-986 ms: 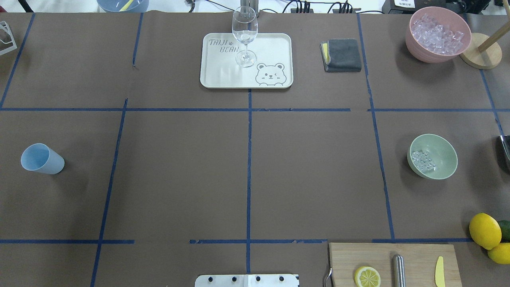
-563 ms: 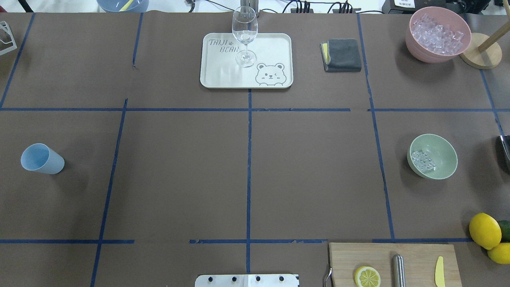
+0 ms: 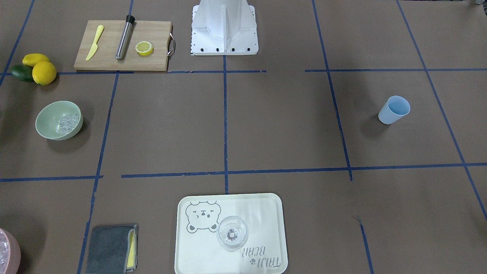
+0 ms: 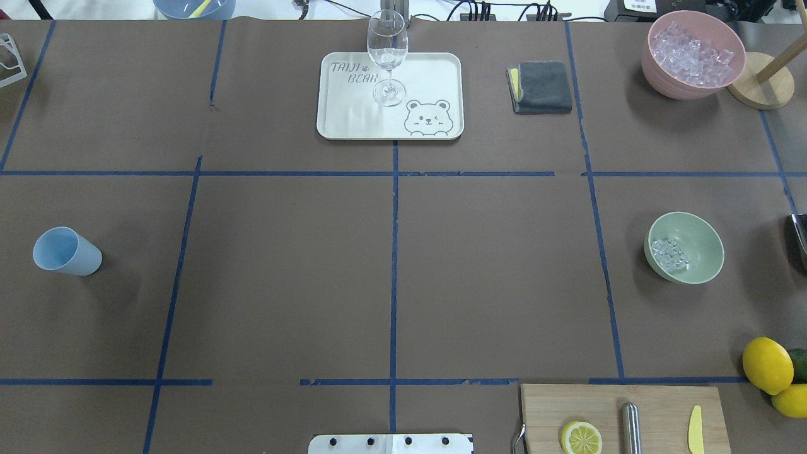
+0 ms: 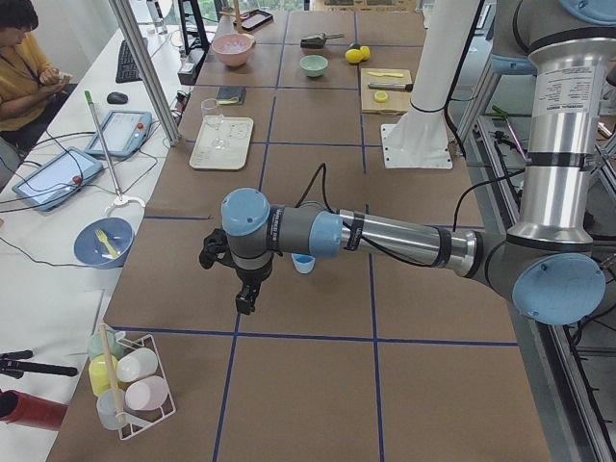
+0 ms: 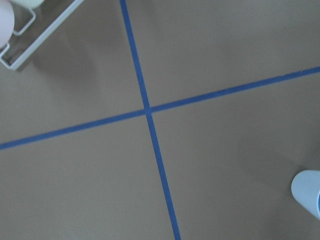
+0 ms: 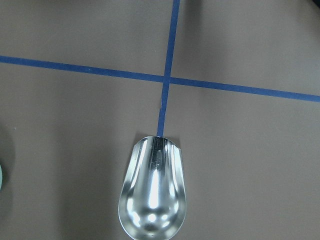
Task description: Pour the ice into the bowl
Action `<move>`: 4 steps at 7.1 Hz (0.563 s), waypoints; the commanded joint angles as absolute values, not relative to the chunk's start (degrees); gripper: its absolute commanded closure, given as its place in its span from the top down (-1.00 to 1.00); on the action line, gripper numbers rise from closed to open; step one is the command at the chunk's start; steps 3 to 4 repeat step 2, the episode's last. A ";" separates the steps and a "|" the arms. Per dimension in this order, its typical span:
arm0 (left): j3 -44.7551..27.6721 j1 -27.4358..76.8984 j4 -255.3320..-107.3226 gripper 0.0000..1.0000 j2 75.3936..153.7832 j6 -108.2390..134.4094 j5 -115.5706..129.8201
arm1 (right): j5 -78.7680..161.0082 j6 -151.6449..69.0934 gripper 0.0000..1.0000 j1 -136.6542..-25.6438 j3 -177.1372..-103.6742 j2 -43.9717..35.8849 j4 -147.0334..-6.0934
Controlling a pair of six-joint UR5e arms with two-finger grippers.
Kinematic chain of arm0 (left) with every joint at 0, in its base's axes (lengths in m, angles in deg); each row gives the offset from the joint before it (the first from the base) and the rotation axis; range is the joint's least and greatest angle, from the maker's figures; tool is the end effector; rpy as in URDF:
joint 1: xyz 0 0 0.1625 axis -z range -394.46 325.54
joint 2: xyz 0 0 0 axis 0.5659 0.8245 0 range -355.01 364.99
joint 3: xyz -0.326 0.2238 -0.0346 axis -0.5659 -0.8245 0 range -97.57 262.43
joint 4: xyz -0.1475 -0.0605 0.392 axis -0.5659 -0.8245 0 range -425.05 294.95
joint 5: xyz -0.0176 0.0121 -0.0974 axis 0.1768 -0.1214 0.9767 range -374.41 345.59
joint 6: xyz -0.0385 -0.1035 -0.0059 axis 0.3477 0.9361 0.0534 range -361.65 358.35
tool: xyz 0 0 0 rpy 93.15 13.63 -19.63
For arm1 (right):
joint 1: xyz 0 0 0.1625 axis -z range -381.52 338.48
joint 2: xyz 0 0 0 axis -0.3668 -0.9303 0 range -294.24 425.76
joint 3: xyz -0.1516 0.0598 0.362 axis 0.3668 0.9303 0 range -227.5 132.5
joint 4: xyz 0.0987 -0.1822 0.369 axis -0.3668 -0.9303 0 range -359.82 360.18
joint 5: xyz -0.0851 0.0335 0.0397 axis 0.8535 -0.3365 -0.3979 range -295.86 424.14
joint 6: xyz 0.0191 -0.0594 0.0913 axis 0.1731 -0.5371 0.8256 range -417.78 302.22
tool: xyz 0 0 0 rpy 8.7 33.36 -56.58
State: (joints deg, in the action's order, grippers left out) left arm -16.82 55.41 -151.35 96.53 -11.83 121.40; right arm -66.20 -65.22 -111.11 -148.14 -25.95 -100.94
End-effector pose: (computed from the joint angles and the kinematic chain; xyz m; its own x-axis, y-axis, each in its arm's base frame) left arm -0.0529 -0.5137 0.5484 0.6854 0.2641 -0.6786 -0.1254 0.9608 0.2472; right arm 0.0583 -0.4818 0.5851 0.7550 -0.1102 0.6464 0.1058 0.9933 0.0457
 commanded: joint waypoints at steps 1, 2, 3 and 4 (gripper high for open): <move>-17.25 55.45 -151.01 1.00 96.14 -11.84 121.38 | -66.46 -65.25 1.00 -110.55 -148.66 -25.64 -99.59; -16.81 55.45 -151.18 1.00 96.31 -11.93 121.47 | -66.99 -65.16 1.00 -108.03 -148.23 -25.82 -92.96; -16.81 55.45 -151.18 1.00 96.31 -11.93 121.47 | -66.99 -65.16 1.00 -108.03 -148.23 -25.82 -92.96; -16.81 55.45 -151.18 1.00 96.31 -11.93 121.47 | -66.99 -65.16 1.00 -108.03 -148.23 -25.82 -92.96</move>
